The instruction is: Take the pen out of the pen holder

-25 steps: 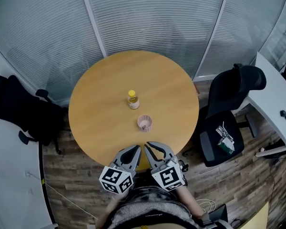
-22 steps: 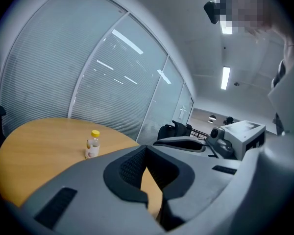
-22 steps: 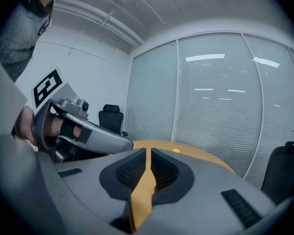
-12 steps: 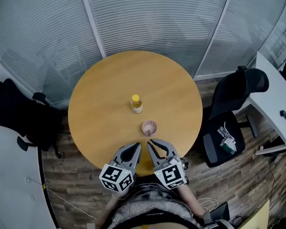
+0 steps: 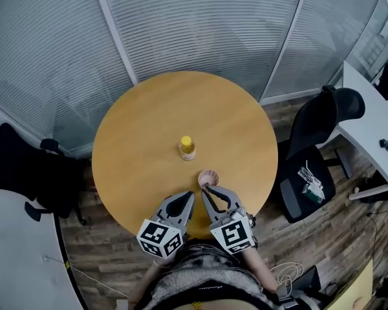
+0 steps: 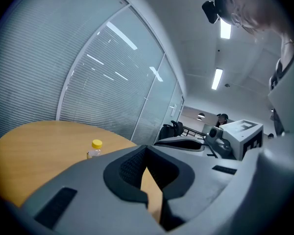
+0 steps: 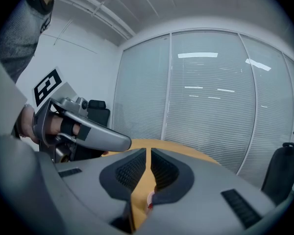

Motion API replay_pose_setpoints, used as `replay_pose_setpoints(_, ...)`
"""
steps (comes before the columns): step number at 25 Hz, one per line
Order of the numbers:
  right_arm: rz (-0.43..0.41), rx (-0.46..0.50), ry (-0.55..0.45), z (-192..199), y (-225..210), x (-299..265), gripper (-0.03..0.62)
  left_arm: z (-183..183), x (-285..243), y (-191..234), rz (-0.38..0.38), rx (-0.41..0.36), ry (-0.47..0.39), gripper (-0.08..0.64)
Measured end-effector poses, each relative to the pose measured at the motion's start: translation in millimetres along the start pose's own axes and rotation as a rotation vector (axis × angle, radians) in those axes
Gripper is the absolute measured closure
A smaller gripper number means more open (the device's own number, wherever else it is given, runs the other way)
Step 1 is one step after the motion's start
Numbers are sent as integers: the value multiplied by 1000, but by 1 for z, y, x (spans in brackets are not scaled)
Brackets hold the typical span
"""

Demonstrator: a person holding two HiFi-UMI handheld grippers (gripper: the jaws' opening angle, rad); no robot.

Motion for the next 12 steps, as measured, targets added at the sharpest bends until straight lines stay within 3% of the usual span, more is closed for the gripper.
replay_pose_setpoints(8, 7, -13, 55, 16, -1, -15, 549, 6, -3, 10, 10, 10, 36, 555)
replay_pose_setpoints(12, 23, 28, 111, 30, -3, -20, 548, 7, -1, 14, 6, 14, 40, 555)
Point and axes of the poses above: the fingertips, and each gripper's own axes: x backward along the fingers, y to its left, z out of its underside, the point moved 4 cm from there along x, backward along the fingers, and after that the axes turned 3 degrees about y, right-handed, at the moved point
